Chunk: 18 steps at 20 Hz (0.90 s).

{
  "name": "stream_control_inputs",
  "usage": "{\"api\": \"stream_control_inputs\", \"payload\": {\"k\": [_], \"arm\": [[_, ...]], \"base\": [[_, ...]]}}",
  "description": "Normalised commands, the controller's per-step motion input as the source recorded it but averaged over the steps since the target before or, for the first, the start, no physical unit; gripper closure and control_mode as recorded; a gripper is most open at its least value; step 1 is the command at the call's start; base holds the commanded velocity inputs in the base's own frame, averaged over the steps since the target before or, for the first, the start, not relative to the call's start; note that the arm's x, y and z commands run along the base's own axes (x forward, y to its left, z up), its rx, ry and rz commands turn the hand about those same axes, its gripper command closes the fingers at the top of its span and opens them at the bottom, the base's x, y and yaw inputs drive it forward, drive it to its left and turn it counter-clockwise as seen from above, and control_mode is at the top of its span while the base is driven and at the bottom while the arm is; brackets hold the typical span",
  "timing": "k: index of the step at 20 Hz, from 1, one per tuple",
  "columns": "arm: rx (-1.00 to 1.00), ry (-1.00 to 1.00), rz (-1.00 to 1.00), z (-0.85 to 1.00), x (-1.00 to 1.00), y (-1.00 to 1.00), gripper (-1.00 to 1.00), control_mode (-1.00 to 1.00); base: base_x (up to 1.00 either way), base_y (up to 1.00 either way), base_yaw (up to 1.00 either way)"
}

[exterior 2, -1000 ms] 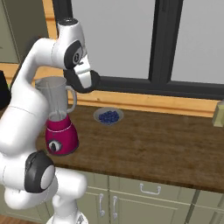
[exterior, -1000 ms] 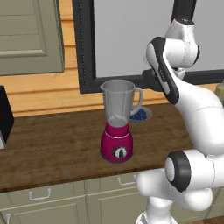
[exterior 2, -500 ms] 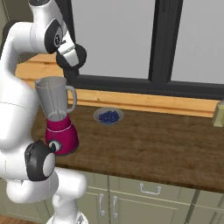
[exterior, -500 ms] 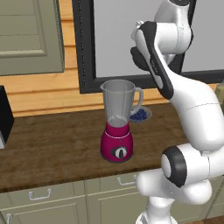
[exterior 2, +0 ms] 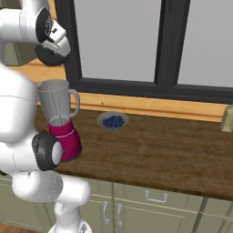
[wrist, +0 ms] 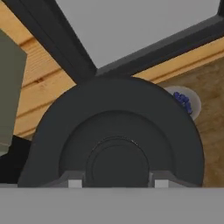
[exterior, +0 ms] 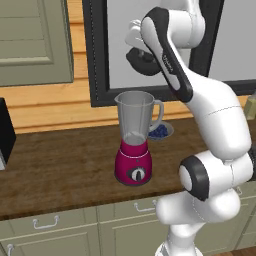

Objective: Close the lid blender by securely placing the lid on top.

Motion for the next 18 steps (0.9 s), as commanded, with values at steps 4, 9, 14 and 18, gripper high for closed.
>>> {"api": "stream_control_inputs", "payload": {"k": [4, 9, 14, 18], "arm": [[-0.01, 0.0, 0.05, -0.31, -0.04, 0.01, 1.0, -1.0], [-0.16, 0.0, 0.08, -0.45, 0.0, 0.04, 1.0, -1.0], [-0.23, 0.0, 0.05, -0.33, 0.0, 0.19, 1.0, -1.0], [-0.2, 0.0, 0.07, -0.41, 0.0, 0.21, 1.0, -1.0]], "base": [[0.0, 0.0, 0.0], [0.0, 0.0, 0.0], [0.0, 0.0, 0.0], [0.0, 0.0, 0.0]]}}
